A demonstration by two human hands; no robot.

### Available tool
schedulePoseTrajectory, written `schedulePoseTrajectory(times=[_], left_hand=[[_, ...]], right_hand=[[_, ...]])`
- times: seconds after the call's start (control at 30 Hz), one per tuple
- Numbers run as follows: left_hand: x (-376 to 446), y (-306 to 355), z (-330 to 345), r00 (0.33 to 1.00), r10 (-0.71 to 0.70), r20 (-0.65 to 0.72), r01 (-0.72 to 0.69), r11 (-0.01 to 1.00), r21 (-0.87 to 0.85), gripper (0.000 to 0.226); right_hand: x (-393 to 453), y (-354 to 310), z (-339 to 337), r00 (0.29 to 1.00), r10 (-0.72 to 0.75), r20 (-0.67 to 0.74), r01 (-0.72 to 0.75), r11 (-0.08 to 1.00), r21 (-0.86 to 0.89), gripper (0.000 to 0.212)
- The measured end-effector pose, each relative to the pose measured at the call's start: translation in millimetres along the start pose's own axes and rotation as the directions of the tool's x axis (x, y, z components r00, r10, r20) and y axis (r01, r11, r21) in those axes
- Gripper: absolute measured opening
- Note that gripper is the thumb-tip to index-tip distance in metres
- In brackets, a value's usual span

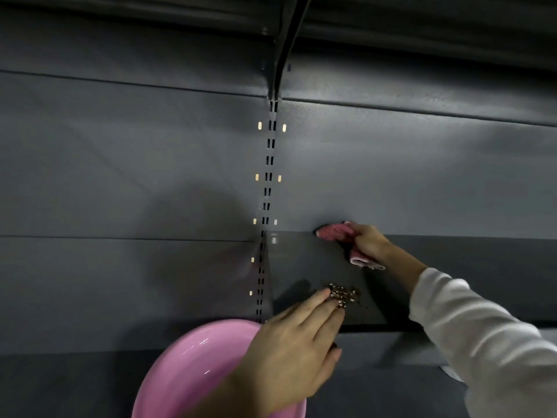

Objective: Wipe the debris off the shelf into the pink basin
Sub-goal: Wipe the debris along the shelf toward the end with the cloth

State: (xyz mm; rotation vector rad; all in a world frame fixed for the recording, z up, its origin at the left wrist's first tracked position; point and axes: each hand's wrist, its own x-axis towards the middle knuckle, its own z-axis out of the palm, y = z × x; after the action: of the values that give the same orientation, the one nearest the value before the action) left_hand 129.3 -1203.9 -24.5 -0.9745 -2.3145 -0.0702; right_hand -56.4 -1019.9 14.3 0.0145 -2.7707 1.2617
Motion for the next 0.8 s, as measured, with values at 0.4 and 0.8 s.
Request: schedulePoseTrajectory(times=[0.4,0.8], left_hand=[[-2,-1,-4,0.999,0.036,-0.038,-0.034,0.998,0.055,0.047],[-38,-23,0,0.974,0.014,-0.228,-0.029,0.997,-0.066,0.041]], right_hand=[[-69,-7,-10,0.893,-0.204,0.402,0.239,0.97,-0.04,0.047],[-92,17,-48,0.978,-0.064,0.199,0.131,0.931,-0.341,0.056]])
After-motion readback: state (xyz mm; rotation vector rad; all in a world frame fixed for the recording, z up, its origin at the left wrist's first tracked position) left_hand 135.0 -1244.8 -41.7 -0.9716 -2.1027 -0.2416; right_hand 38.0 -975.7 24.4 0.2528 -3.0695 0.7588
